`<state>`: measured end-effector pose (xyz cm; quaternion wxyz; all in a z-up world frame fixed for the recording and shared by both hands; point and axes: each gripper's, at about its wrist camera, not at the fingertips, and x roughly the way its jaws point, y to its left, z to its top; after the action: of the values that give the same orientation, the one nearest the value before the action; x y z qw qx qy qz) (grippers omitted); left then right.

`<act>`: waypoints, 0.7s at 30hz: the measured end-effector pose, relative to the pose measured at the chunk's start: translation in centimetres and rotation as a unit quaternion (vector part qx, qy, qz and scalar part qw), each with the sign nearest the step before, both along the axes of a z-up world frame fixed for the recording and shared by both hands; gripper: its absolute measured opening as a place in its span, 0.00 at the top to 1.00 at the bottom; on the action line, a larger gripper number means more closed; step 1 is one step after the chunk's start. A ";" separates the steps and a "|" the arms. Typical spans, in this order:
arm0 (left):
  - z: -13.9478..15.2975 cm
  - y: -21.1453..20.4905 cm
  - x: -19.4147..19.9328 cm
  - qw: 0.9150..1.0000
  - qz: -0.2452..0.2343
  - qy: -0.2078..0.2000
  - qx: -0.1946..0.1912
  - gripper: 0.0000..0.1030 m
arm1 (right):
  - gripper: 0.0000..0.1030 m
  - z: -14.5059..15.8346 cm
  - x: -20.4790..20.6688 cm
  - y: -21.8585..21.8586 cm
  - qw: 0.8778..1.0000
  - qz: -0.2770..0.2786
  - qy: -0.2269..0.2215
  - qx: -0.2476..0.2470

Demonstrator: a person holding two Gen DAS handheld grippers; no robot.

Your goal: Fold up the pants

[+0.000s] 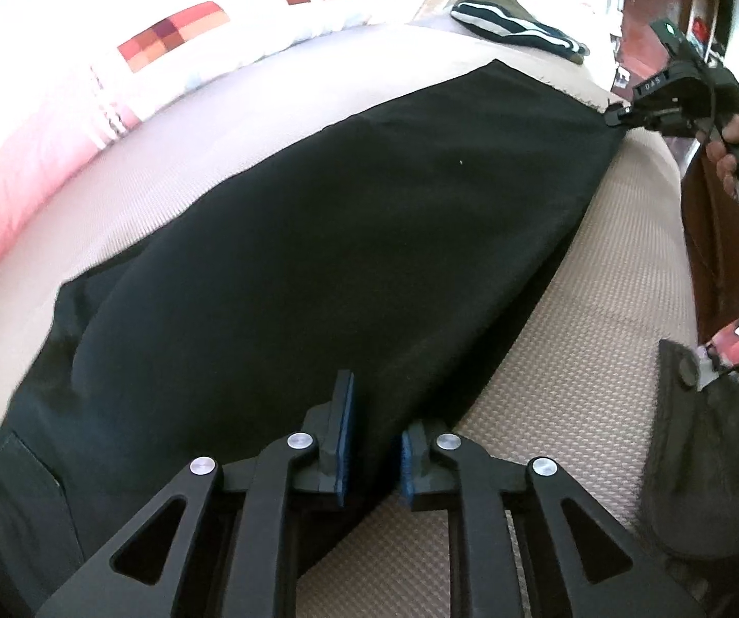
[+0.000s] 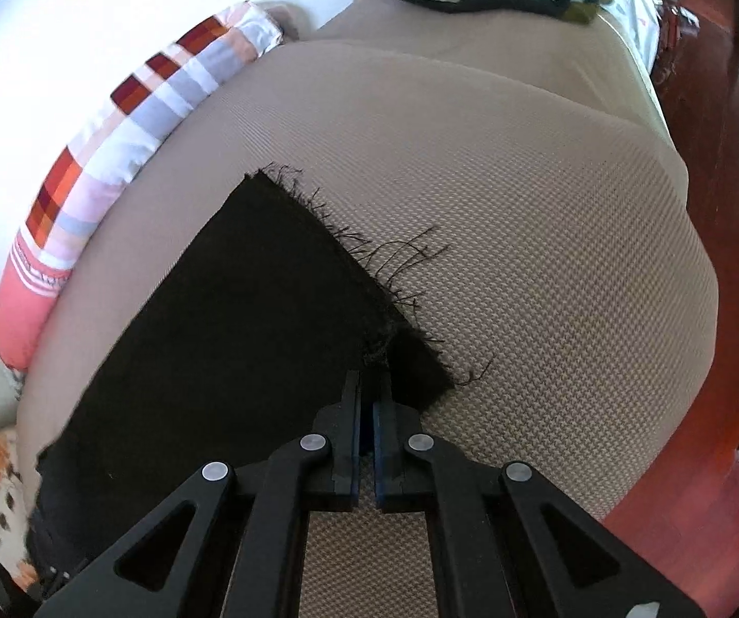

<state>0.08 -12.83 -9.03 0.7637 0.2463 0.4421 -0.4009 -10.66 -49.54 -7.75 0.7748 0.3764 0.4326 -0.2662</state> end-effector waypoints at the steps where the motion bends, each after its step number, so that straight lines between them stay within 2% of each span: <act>1: 0.1 0.2 0.2 1.000 0.002 0.014 -0.007 0.75 | 0.98 -0.1 0.0 -0.2 1.000 0.003 -0.001 0.004; 2: 0.4 0.6 0.5 0.999 0.008 0.033 -0.018 0.69 | 0.99 -0.1 0.0 -0.2 1.000 0.005 0.000 0.005; 4: 1.0 1.4 1.0 0.997 0.023 0.056 -0.041 0.43 | 0.99 0.0 -0.2 -0.4 1.000 0.002 0.000 0.009; 6: 2.1 3.0 1.7 0.993 0.045 0.070 -0.079 0.41 | 0.97 0.2 -0.5 -0.8 1.000 -0.009 0.005 0.001; 8: 3.0 4.6 2.5 0.988 0.067 0.084 -0.113 0.40 | 0.88 0.4 -1.0 -1.3 1.000 -0.023 0.012 -0.010; 10: 3.5 6.7 3.9 0.980 0.116 0.080 -0.139 0.35 | 0.87 0.8 -1.2 -1.8 0.998 -0.030 0.034 -0.033; 13: 2.6 8.8 6.3 0.973 0.188 0.061 -0.121 0.35 | 0.87 2.0 -1.3 -2.3 0.998 -0.035 0.027 -0.042; 16: 1.0 10.3 7.9 0.963 0.239 0.068 -0.101 0.35 | 0.86 3.7 -0.1 -1.7 0.998 -0.013 0.020 -0.060; 18: 0.3 11.0 8.4 0.959 0.259 0.069 -0.095 0.35 | 0.85 5.0 1.7 -0.6 0.997 0.022 0.008 -0.067; 21: 0.5 11.5 8.4 0.955 0.269 0.065 -0.111 0.35 | 0.79 6.3 6.1 2.5 0.993 0.104 -0.006 -0.062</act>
<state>8.47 -1.29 -8.55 0.8352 0.0055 0.4937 -0.2422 -4.59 -47.07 -1.46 0.8229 0.2819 0.4472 -0.2084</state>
